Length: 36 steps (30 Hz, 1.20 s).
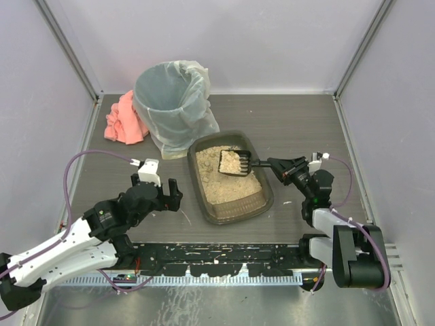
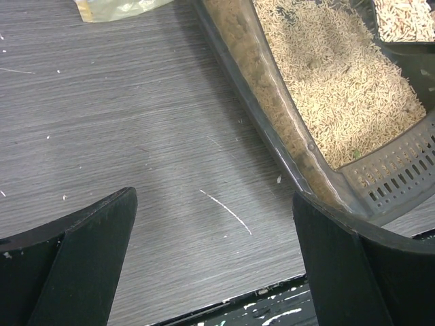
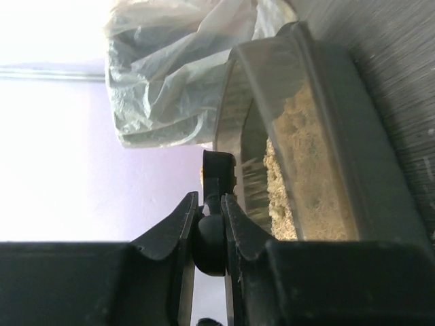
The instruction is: Clean the litter box
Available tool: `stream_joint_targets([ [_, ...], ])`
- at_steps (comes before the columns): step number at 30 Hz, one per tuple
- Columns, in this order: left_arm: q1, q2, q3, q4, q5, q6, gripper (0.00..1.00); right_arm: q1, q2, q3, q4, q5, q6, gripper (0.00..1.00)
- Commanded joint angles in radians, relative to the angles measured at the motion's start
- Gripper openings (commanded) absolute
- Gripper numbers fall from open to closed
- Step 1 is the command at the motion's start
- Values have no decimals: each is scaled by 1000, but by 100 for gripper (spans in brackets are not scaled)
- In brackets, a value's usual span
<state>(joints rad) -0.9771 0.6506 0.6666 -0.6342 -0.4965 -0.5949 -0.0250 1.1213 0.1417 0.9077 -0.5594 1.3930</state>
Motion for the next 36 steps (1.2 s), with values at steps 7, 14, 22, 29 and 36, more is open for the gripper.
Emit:
stream_joint_targets([
  [7,-1,-25,29,24,-14,-19,99,20,15,34,180,-77,8,1],
  [14,-1,-23,28,31,-12,-20,99,23,6,66,152,-93,-14,1],
  [22,-1,-44,7,32,-24,-30,99,2,-34,45,131,-65,12,1],
  [29,0,-49,2,31,-25,-34,99,-8,-33,26,125,-59,23,1],
  [36,-1,-55,-7,38,-21,-41,99,-5,-35,34,95,-59,29,1],
])
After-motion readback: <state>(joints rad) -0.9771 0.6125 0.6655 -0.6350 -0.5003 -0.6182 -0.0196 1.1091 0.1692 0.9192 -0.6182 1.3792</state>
